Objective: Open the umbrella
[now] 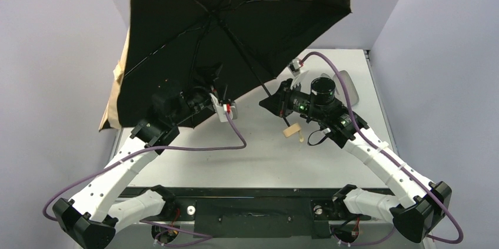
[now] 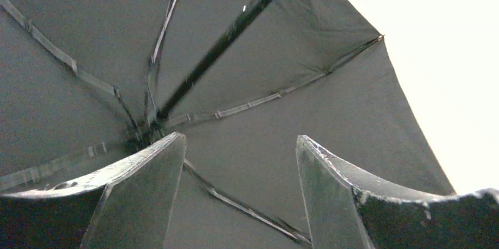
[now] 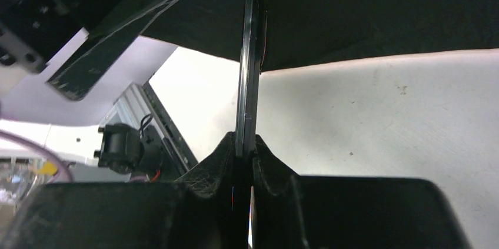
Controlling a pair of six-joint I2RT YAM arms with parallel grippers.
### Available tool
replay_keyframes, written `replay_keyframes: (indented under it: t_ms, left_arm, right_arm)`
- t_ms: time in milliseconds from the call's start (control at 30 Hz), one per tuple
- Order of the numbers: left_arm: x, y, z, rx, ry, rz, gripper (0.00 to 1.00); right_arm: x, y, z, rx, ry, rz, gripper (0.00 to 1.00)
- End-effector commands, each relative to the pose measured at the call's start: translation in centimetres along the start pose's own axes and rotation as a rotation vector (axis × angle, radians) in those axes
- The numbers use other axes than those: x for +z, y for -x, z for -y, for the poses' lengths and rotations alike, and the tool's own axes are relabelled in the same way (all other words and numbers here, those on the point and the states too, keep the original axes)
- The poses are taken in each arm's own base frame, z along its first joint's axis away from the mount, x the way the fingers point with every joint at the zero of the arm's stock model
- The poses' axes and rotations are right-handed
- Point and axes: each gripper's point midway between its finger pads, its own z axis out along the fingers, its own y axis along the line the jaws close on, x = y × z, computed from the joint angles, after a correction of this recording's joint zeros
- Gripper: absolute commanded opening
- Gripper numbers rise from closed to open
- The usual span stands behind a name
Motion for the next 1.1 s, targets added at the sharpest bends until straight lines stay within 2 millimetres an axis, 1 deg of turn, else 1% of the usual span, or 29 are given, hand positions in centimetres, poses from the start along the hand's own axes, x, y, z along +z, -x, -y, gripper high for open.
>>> replay_keyframes:
  t_ms: [0, 133, 200, 233, 267, 333, 400, 433, 467, 500, 533, 600, 633, 667, 700, 733, 767, 800, 833, 867, 900, 933, 967, 1000, 1033, 1067]
  left_arm:
    - [1.0, 1.1, -1.6, 0.288, -0.055, 0.037, 0.66]
    - [2.2, 1.1, -2.6, 0.423, -0.092, 0.035, 0.66]
    - [2.7, 1.1, -2.5, 0.481, -0.119, 0.04, 0.65]
    - [2.9, 1.0, -1.9, 0.493, -0.146, 0.049, 0.64]
    - [3.0, 1.1, -1.8, 0.525, -0.155, 0.056, 0.63]
    - [3.2, 1.1, -1.0, 0.565, -0.188, 0.07, 0.58]
    - [3.4, 0.7, 0.3, 0.603, -0.222, 0.071, 0.49]
    - [3.4, 0.5, 0.6, 0.616, -0.234, 0.068, 0.35]
    - [3.4, 0.2, 1.1, 0.641, -0.25, 0.059, 0.17]
    - [3.3, 0.1, 1.2, 0.651, -0.253, 0.053, 0.11]
    - [3.2, -0.3, 1.4, 0.659, -0.26, 0.037, 0.01]
    - [2.6, -0.8, 1.3, 0.659, -0.278, 0.0, 0.0]
    - [2.3, -1.1, 1.2, 0.665, -0.29, -0.019, 0.0]
    - [1.7, -1.8, 0.9, 0.671, -0.324, -0.067, 0.0]
    - [1.4, -2.2, 0.7, 0.683, -0.344, -0.091, 0.0]
    - [0.8, -2.9, 0.2, 0.69, -0.374, -0.142, 0.0]
    - [0.5, -3.2, -0.2, 0.695, -0.385, -0.167, 0.0]
    - [-0.2, -3.7, -1.1, 0.702, -0.411, -0.218, 0.0]
    - [-0.5, -4.1, -1.5, 0.711, -0.424, -0.243, 0.0]
    - [-1.0, -4.7, -2.3, 0.721, -0.435, -0.291, 0.0]
    - [-1.3, -5.2, -3.1, 0.743, -0.436, -0.333, 0.0]
    - [-1.3, -5.9, -3.3, 0.751, -0.442, -0.36, 0.0]
    - [-1.6, -6.8, -3.6, 0.76, -0.445, -0.402, 0.0]
    - [-1.4, -7.3, -3.8, 0.76, -0.44, -0.42, 0.0]
    - [-1.6, -8.3, -3.8, 0.762, -0.45, -0.453, 0.0]
    - [-1.3, -8.9, -3.9, 0.767, -0.441, -0.468, 0.0]
  right_arm:
    - [-0.8, 2.3, -4.4, -0.197, 0.163, 0.094, 0.0]
    - [-0.6, 1.6, -5.3, -0.239, 0.192, 0.07, 0.0]
    - [-0.6, 1.4, -5.6, -0.254, 0.202, 0.061, 0.0]
    - [-0.5, 1.3, -5.8, -0.259, 0.209, 0.058, 0.0]
    - [-0.5, 1.4, -6.0, -0.262, 0.214, 0.058, 0.0]
    - [-0.4, 1.4, -6.3, -0.273, 0.225, 0.056, 0.0]
    - [-0.3, 1.4, -6.7, -0.285, 0.237, 0.053, 0.0]
    - [-0.3, 1.4, -6.7, -0.291, 0.238, 0.05, 0.0]
    - [-0.3, 1.6, -6.8, -0.296, 0.241, 0.054, 0.0]
    - [-0.3, 1.6, -6.8, -0.302, 0.238, 0.051, 0.0]
    - [-0.4, 1.8, -6.8, -0.306, 0.233, 0.055, 0.0]
    - [-0.6, 2.1, -6.6, -0.324, 0.217, 0.061, 0.0]
    - [-0.9, 2.4, -6.5, -0.336, 0.202, 0.067, 0.04]
    - [-1.1, 2.6, -6.2, -0.342, 0.187, 0.068, 0.15]
    - [-1.5, 3.4, -6.1, -0.348, 0.169, 0.088, 0.28]
    - [-1.8, 3.7, -5.6, -0.346, 0.148, 0.092, 0.33]
    - [-2.2, 4.6, -5.6, -0.344, 0.133, 0.113, 0.44]
    - [-2.6, 5.3, -4.9, -0.333, 0.106, 0.124, 0.48]
    - [-3.3, 6.3, -4.9, -0.331, 0.094, 0.15, 0.54]
    - [-3.8, 7.1, -4.0, -0.317, 0.063, 0.167, 0.56]
    - [-4.4, 7.9, -3.9, -0.315, 0.054, 0.185, 0.58]
    - [-5.1, 8.6, -3.3, -0.311, 0.027, 0.203, 0.59]
    - [-5.5, 9.0, -3.2, -0.31, 0.016, 0.213, 0.6]
    - [-6.3, 9.4, -2.8, -0.31, -0.004, 0.226, 0.6]
    - [-6.7, 9.6, -2.4, -0.309, -0.021, 0.233, 0.6]
    - [-7.3, 9.5, -2.4, -0.31, -0.031, 0.233, 0.6]
